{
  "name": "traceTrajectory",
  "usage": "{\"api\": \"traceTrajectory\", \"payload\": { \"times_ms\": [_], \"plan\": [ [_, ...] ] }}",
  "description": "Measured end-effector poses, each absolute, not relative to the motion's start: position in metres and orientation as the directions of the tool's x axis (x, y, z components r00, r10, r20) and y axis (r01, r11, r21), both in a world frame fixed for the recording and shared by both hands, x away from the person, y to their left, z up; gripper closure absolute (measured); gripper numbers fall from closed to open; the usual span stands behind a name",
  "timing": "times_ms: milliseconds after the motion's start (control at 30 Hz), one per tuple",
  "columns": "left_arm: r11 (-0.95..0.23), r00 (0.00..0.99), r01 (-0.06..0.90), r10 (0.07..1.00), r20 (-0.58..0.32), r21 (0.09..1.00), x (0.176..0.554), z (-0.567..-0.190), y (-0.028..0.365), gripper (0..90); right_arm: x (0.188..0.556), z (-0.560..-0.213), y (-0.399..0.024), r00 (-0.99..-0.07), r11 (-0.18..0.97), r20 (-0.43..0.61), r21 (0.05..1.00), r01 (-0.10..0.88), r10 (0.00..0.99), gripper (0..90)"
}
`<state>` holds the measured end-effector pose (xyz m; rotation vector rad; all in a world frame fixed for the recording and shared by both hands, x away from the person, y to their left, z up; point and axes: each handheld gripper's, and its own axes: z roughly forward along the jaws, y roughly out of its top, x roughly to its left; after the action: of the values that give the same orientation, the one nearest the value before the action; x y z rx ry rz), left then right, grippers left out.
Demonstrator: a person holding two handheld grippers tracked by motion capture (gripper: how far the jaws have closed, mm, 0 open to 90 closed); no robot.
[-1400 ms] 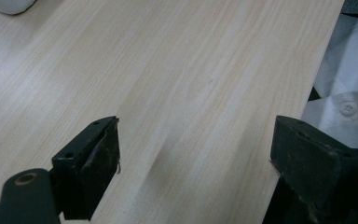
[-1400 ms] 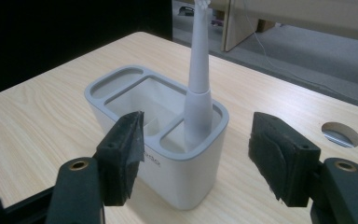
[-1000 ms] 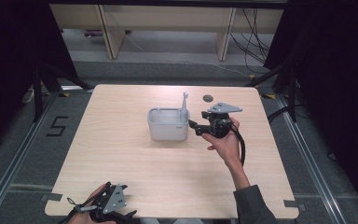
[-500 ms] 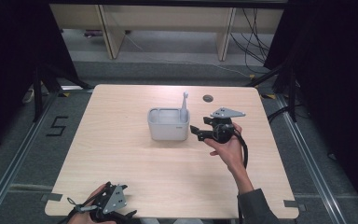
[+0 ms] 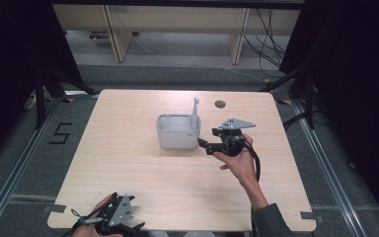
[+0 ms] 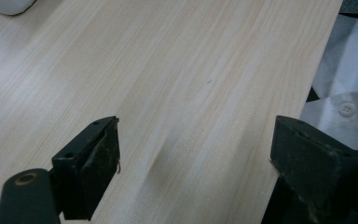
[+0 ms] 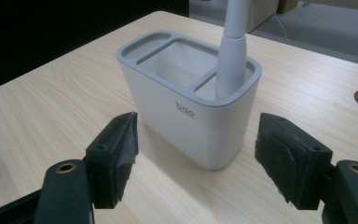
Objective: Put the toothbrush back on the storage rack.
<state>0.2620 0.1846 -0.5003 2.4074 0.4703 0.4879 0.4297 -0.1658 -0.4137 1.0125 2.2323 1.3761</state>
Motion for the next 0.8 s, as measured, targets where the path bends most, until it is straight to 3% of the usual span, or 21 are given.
{"api": "traceTrajectory", "payload": {
  "times_ms": [800],
  "plan": [
    [-0.733, 0.862, 0.212, 0.453, 0.230, 0.647, 0.263, -0.500, 0.185, 15.4, 0.410, -0.420, -0.163, -0.700, 0.317, 0.099, 0.840, 0.440, 0.707, 26.9]
  ]
}}
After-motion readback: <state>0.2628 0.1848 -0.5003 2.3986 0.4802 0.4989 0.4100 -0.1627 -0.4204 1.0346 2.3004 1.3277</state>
